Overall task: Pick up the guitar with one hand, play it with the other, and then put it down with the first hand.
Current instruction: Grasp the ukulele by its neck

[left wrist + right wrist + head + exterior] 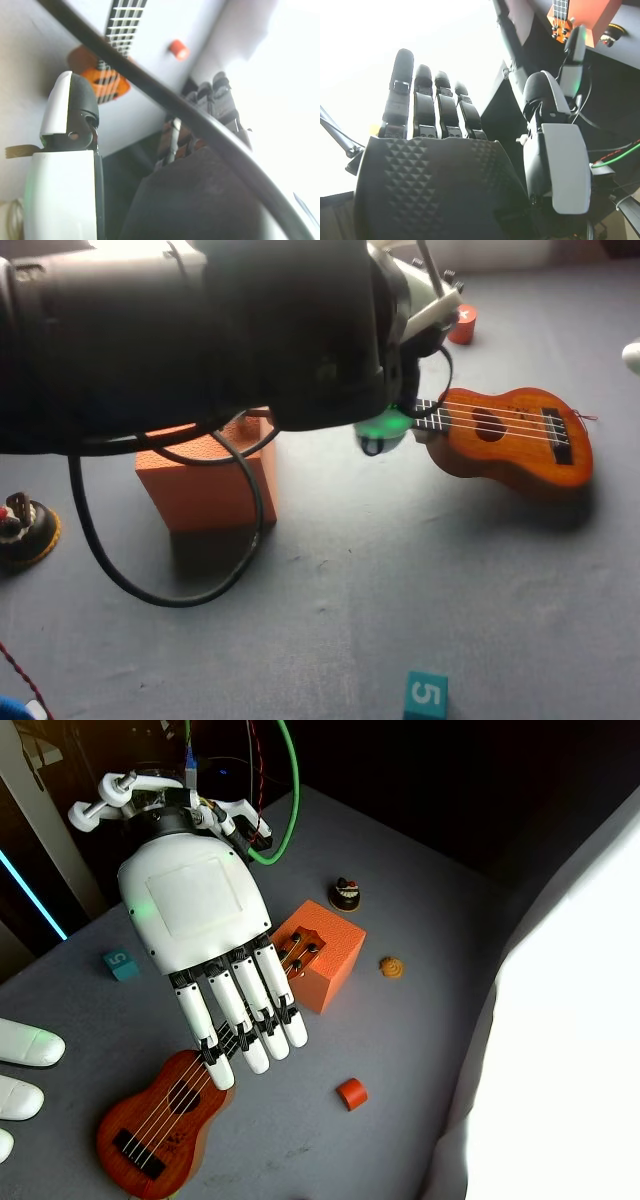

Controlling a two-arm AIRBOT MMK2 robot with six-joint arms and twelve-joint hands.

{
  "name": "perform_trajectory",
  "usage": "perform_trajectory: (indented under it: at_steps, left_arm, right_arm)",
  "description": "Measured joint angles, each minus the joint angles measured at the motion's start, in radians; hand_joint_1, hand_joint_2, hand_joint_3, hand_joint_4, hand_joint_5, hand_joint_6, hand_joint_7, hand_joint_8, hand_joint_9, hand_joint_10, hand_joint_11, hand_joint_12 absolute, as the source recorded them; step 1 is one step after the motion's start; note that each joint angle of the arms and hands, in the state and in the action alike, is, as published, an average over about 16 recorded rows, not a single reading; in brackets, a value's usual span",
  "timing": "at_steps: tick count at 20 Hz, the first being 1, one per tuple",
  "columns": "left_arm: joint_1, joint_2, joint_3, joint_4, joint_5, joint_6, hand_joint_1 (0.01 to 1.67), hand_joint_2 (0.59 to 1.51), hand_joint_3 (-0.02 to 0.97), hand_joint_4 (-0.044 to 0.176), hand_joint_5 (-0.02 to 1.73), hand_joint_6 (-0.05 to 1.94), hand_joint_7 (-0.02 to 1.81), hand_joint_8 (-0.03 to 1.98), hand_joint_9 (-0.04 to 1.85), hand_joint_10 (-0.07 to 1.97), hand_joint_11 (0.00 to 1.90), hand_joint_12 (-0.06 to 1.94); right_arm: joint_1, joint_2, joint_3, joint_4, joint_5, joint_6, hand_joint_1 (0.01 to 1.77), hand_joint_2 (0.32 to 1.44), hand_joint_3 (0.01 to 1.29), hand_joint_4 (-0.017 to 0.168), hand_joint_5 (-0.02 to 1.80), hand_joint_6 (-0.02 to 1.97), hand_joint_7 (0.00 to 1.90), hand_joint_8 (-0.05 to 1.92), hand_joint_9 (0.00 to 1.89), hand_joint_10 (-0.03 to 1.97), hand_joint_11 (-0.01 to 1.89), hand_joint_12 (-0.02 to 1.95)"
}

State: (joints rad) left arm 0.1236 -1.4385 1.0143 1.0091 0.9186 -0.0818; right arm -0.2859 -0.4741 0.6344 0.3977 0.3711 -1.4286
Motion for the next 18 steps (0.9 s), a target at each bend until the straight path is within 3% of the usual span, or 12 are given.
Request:
perform_trajectory:
  at_steps: [10,18]
  left_arm:
    - [0.073,-0.094,0.070,0.066,0.079,-0.042,1.26,1.005,0.010,0.072,0.02,0.00,0.02,-0.01,0.02,0.01,0.02,0.01]
    - [0.124,-0.150,0.142,0.120,0.095,-0.086,1.27,0.995,0.011,0.035,0.02,0.00,0.02,-0.01,0.02,0.01,0.02,0.01]
  right_arm:
    - [-0.004,-0.009,-0.002,-0.017,0.035,-0.003,0.47,1.23,0.02,0.004,0.02,0.04,0.07,0.01,0.03,0.24,0.02,0.90]
    - [-0.005,-0.010,-0.009,-0.023,0.040,-0.008,0.42,1.24,0.02,0.004,0.02,0.04,0.08,0.01,0.03,0.24,0.02,0.88]
